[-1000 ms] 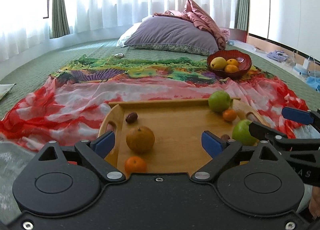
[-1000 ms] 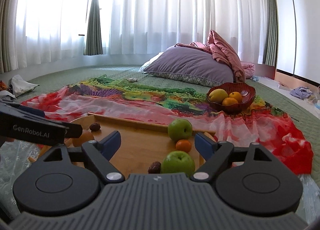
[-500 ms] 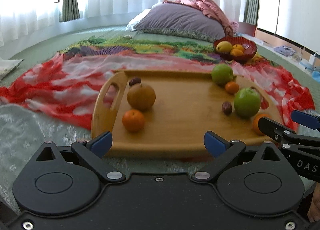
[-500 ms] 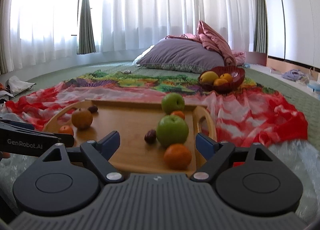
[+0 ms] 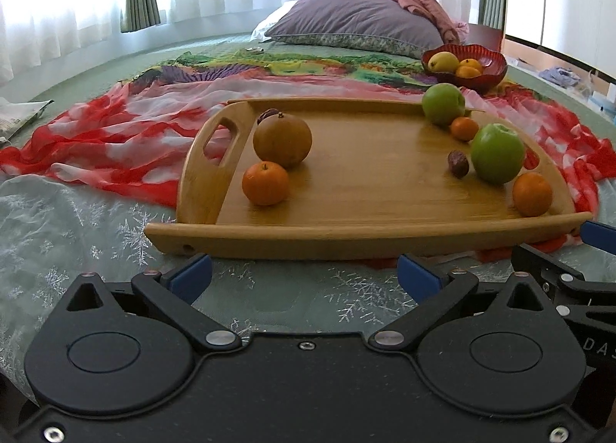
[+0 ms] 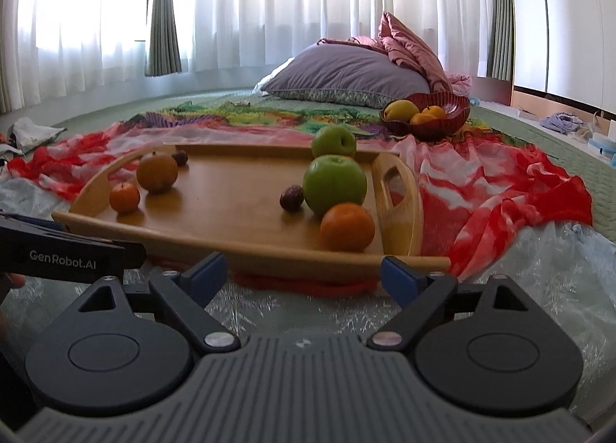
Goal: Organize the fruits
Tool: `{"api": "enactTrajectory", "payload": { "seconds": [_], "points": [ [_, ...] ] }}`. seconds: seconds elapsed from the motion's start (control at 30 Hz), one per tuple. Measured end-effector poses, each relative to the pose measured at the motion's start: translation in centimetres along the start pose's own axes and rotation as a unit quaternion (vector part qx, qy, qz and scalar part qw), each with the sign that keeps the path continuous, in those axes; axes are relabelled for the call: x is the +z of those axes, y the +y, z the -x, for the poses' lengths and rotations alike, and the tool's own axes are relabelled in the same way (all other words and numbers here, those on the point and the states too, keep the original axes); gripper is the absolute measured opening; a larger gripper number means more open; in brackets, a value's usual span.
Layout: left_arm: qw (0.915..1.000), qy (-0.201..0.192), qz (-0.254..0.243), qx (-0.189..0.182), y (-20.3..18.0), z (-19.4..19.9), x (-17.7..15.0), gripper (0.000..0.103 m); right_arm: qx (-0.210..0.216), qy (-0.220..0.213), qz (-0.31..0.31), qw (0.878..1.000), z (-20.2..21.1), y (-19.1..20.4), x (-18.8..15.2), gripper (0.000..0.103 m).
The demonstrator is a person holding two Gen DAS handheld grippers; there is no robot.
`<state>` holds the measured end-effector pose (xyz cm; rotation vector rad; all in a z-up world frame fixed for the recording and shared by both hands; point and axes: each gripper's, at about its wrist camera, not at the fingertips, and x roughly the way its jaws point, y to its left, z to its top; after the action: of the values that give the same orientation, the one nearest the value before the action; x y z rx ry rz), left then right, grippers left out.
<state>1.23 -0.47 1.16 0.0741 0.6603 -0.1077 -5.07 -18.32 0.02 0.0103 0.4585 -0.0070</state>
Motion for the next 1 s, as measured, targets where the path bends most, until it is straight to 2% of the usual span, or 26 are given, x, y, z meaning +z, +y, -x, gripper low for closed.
{"api": "enactTrajectory", "payload": {
  "seconds": [0.3, 0.63, 1.0],
  "points": [
    [0.9997, 0.022, 0.01, 0.01, 0.4, -1.6, -0.4, 0.103, -0.006, 0.019, 0.0, 1.0, -1.1, 0.1, -0.8, 0.097],
    [0.9997, 0.02, 0.003, 0.012, 0.0, -2.5, -0.6, 0.103, -0.01, 0.036, 0.0, 0.999, -2.6, 0.1, -1.3, 0.103],
    [0.9995, 0.025, 0.005, 0.017, -0.2, -3.0, -0.4, 0.103, -0.013, 0.042, -0.007, 0.999, -3.5, 0.0, -1.5, 0.103]
  ]
}}
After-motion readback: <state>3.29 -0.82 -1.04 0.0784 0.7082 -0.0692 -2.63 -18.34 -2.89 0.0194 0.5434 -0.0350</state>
